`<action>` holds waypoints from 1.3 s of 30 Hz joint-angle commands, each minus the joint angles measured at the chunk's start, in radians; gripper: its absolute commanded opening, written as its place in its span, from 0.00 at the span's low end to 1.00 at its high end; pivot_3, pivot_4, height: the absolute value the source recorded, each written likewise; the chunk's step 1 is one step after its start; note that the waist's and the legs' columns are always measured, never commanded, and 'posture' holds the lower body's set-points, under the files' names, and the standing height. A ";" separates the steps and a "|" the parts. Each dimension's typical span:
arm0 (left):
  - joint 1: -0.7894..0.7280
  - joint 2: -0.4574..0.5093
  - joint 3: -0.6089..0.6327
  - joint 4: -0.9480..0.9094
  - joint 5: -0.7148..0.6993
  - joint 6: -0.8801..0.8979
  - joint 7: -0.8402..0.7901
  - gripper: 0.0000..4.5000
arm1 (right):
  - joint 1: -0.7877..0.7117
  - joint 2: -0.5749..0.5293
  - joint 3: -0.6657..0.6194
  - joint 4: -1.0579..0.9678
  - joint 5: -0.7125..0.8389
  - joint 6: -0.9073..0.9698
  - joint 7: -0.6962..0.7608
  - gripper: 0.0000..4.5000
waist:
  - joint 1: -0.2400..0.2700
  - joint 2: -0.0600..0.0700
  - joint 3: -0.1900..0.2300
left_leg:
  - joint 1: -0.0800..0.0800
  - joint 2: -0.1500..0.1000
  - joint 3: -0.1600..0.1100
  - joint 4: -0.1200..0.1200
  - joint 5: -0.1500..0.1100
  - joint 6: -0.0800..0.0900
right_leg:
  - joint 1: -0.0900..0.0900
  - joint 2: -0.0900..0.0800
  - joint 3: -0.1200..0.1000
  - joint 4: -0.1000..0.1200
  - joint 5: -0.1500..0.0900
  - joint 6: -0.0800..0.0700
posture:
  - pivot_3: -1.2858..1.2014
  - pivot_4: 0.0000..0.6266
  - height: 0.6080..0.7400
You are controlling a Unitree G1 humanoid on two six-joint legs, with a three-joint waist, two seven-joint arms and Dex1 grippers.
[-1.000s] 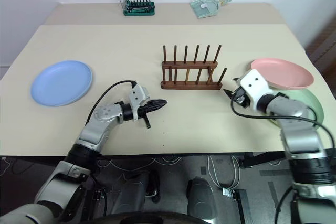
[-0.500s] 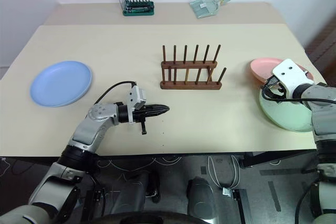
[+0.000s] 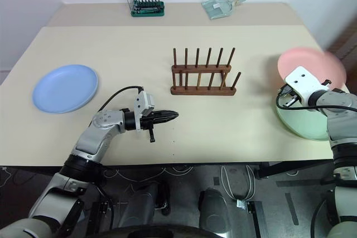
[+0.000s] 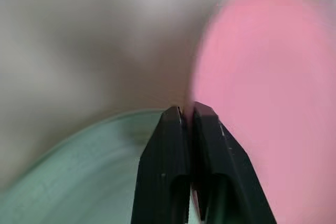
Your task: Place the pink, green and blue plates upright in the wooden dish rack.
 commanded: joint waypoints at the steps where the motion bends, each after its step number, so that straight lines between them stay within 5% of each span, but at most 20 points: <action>1: 0.002 0.002 0.005 -0.022 0.005 -0.022 0.004 0.00 | 0.000 -0.020 -0.023 -0.070 -0.008 -0.047 -0.013 0.00 | -0.001 0.000 0.000 | 0.000 0.000 0.000 0.000 0.000 0.000 | 0.000 0.000 0.000 0.000 0.000 0.000 | 0.52 0.24 0.97; 9: -0.005 -0.013 0.018 0.033 0.019 -0.084 0.020 0.00 | -0.028 0.019 -0.120 -0.336 0.064 -0.089 -0.077 0.00 | -0.001 0.001 0.000 | 0.000 0.000 0.000 0.000 0.000 0.000 | -0.001 0.000 0.000 0.000 0.000 0.000 | 0.52 0.24 0.97; 13: -0.013 -0.016 0.017 0.050 0.018 -0.095 0.021 0.00 | -0.097 0.138 -0.210 -0.548 0.324 0.084 -0.053 0.00 | -0.002 0.001 0.000 | 0.000 0.001 0.000 0.000 0.000 -0.001 | 0.000 0.000 0.000 0.000 0.000 0.000 | 0.52 0.24 0.97; 16: -0.021 -0.020 0.015 0.055 0.021 -0.096 0.026 0.00 | -0.149 0.266 -0.251 -0.747 0.668 0.293 -0.068 0.00 | 0.002 0.000 0.001 | 0.000 0.000 0.000 0.000 0.000 0.000 | 0.000 0.000 0.000 0.000 0.000 0.000 | 0.52 0.24 0.97; 21: -0.017 -0.019 0.018 0.046 0.017 -0.095 0.030 0.00 | -0.129 0.370 -0.337 -0.803 1.030 0.526 -0.139 0.00 | 0.008 -0.001 0.000 | -0.001 0.000 -0.002 0.000 -0.001 0.002 | 0.001 -0.001 -0.002 -0.002 0.000 0.000 | 0.52 0.24 0.97; 39: 0.006 -0.008 0.048 -0.057 -0.045 -0.025 0.033 0.00 | -0.073 0.381 -0.384 -0.643 1.187 0.611 -0.149 0.00 | 0.002 0.000 0.000 | -0.001 -0.001 -0.001 0.000 -0.002 0.003 | 0.000 -0.001 -0.001 0.000 0.000 0.000 | 0.52 0.24 0.97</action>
